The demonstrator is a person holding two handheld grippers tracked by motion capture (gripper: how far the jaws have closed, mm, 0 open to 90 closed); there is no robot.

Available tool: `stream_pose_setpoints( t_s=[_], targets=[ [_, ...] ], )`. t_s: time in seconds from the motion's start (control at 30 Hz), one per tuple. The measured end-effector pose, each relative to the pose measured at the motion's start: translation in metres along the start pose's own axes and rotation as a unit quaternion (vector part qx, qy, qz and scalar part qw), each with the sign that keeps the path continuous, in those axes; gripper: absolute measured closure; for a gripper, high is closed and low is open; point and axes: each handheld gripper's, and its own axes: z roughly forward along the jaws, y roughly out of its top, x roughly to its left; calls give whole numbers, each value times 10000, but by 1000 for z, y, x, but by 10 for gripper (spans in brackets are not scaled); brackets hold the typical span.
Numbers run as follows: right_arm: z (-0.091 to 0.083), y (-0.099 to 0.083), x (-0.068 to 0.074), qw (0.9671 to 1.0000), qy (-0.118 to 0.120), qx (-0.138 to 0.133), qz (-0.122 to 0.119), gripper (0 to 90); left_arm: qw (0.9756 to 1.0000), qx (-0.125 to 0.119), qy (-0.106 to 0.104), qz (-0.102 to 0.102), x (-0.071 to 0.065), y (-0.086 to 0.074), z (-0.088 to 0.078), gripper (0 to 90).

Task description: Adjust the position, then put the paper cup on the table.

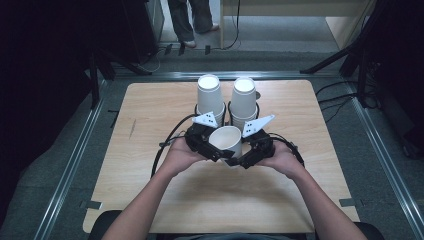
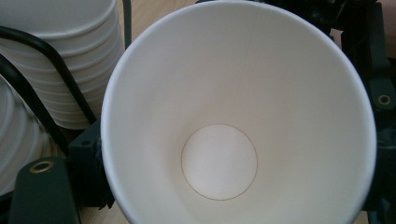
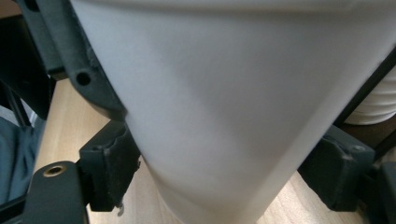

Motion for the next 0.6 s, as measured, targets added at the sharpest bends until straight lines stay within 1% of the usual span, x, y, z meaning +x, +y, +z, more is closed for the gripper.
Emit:
stream_pose_setpoints(
  t_s=[0.03, 0.1, 0.17, 0.2, 0.23, 0.27, 0.37, 0.4, 0.5, 0.6],
  targets=[
    [0, 0, 0, 10000, -13, 43, 2, 164, 10000, -27, -5, -50, 1, 0, -2, 130],
    [-2, -2, 0, 9999, -25, 108, 47, 161, 9999, -52, 98, -68, 2, 0, -6, 130],
    [-5, -3, -1, 9998, -109, 185, 26, 161, 9998, -108, 138, -103, 3, 0, -10, 130],
    [-7, -3, -1, 9997, -116, 213, -4, 161, 9998, -108, 136, -100, 4, 0, -14, 130],
    [-9, -3, -1, 9996, -172, 230, -48, 161, 9997, -135, 178, -95, 5, -1, -16, 130],
    [-12, -4, -1, 9995, -202, 252, -30, 161, 9997, -126, 199, -89, 5, -1, -18, 130],
    [-17, -6, -1, 9991, -238, 352, 41, 162, 9997, -71, 193, -97, 7, -3, -22, 130],
    [-19, -6, 1, 9987, -301, 408, 70, 163, 9997, -43, 222, -78, 7, -3, -23, 130],
    [-23, -7, 5, 9985, -380, 399, 60, 165, 9996, 38, 276, -4, 7, -4, -26, 129],
    [-26, -8, 7, 9983, -395, 408, 137, 165, 9994, 177, 302, 76, 7, -6, -26, 129]
  ],
)
